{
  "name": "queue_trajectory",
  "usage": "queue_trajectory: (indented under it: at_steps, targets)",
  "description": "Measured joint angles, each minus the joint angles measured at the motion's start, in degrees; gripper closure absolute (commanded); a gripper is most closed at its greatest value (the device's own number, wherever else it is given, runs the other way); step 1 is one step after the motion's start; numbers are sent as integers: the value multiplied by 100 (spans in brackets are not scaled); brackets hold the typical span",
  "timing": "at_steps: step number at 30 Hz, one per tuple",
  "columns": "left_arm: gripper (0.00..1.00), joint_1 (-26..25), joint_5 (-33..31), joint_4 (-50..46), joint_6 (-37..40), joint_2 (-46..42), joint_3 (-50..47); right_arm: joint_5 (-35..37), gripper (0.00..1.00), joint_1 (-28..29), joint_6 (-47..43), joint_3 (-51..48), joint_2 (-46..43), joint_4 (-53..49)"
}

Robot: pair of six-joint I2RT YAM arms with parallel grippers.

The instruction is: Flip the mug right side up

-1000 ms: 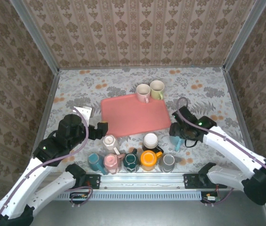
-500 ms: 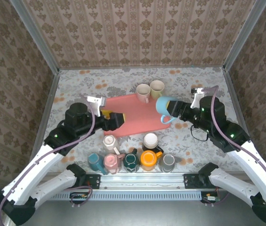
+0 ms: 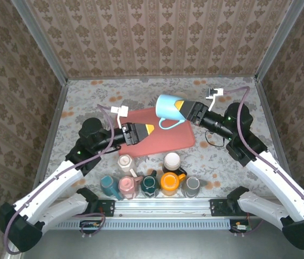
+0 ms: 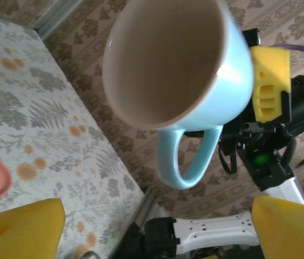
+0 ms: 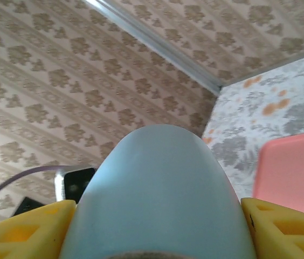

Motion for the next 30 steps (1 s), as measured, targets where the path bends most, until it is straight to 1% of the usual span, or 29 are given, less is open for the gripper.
queue_trajectory:
  at_steps: [3,7,11,17,24,25,28,30]
  targets:
    - [15,-7,175,682,-382,181,-116,-140,62,0,291,-109,24,525]
    - [23,-76,382,1665,-883,527,-186,-310,62,0,629,-267,90,1091]
    - [32,-144,483,2361,-1235,813,-221,-420,63,24,796,-354,160,1320]
    - [44,-262,535,2802,-1362,861,-221,-481,64,149,857,-424,164,1539]
    - [58,-293,568,3029,-1453,929,-221,-481,64,269,866,-549,184,1727]
    - [62,-293,573,3040,-1458,949,-221,-481,64,273,868,-555,184,1744]
    - [78,-304,634,3082,-1510,979,-221,-479,63,297,879,-573,186,1781]
    - [88,-326,656,3119,-1585,1008,-221,-479,56,304,846,-577,184,1838]
